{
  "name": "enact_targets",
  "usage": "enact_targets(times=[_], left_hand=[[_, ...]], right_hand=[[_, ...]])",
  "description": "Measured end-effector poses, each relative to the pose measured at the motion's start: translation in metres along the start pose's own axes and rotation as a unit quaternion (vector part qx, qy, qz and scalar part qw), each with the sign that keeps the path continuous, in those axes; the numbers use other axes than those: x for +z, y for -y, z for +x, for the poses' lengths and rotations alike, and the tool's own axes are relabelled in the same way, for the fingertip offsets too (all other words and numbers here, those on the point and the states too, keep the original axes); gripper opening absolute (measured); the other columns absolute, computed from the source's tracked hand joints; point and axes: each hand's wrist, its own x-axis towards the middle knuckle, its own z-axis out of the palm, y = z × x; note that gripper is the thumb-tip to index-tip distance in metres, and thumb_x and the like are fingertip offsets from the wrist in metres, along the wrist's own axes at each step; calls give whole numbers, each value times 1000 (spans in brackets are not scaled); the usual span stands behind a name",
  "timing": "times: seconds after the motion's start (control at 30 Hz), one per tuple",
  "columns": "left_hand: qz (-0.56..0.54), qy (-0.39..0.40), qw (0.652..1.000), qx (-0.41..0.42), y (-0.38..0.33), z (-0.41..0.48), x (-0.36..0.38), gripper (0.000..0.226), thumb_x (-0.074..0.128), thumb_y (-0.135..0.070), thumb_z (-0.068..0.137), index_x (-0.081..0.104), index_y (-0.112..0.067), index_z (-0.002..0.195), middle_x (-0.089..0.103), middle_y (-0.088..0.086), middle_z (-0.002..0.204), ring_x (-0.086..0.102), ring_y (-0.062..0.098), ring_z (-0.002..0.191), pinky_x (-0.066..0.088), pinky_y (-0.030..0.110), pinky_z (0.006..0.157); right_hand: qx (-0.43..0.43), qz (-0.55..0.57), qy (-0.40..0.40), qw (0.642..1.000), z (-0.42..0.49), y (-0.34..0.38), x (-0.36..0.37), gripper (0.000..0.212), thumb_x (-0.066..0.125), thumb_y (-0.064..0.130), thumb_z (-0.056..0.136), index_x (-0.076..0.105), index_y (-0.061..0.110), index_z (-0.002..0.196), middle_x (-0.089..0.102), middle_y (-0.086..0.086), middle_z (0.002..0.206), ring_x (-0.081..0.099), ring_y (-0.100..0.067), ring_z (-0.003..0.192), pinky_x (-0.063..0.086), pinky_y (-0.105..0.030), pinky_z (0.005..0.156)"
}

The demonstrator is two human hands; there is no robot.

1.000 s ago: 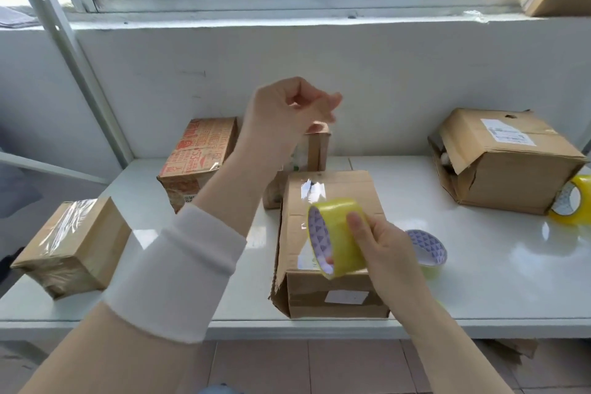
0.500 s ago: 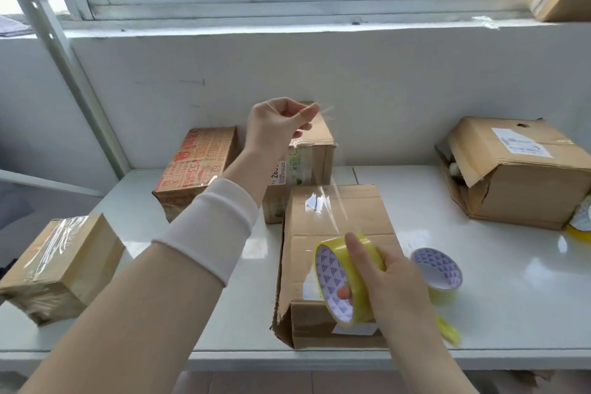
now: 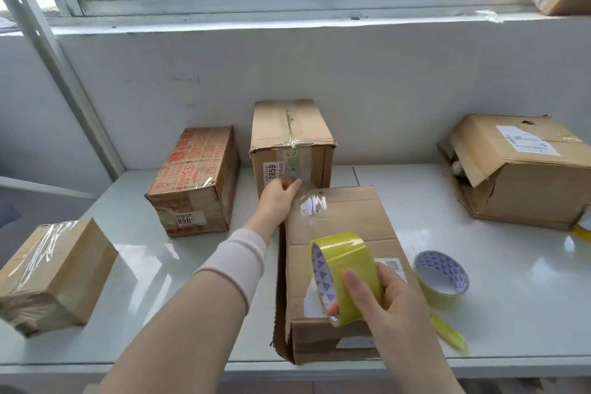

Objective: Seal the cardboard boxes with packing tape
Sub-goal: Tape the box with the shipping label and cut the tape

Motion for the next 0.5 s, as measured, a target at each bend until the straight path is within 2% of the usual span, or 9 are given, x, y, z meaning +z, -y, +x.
enact_targets(times=[0.1,0.2,0.27,0.33,0.43,0.5], left_hand=[[-27,-19,999,-6,11,-3,-14,34,51,-32,97,59,-3,112,62,8,110,57,25,104,43,32,87],[-18,-24,1000,-2,23,-8,-30,25,53,-34,95,55,-10,85,60,2,88,54,20,85,42,31,73],[-46,-37,998,2,23,-6,-35,28,54,-35,95,52,-14,76,60,3,80,56,22,80,46,33,73],[-70,-45,996,3,18,-2,-36,27,56,-34,94,53,-15,76,63,6,83,59,23,82,48,37,78],[-85,-31,996,-10,12,2,-29,21,59,-31,92,56,-15,79,62,1,80,55,17,78,45,31,70],[-103,-9,994,-22,12,4,-23,17,62,-29,91,59,-13,87,65,4,90,59,20,86,48,33,81]], right_hand=[[-13,10,-33,999,-3,1,-5,34,59,40,62,61,11,79,67,2,55,65,-9,48,44,-9,46],[-26,-19,-53,998,-5,1,-3,23,61,39,64,61,17,72,64,8,53,64,-11,46,42,-10,42],[-29,-37,-67,997,-4,0,2,19,63,40,69,61,22,73,65,11,56,64,-10,47,44,-12,43],[-34,-43,-79,995,-2,-1,6,30,59,49,63,62,22,77,65,15,58,63,-7,48,46,-13,44],[-39,-49,-94,994,0,1,10,41,54,57,57,62,24,78,65,18,60,63,-6,52,45,-11,45],[-39,-52,-99,993,0,2,11,35,54,54,59,62,23,75,62,19,55,59,0,50,41,-7,45]])
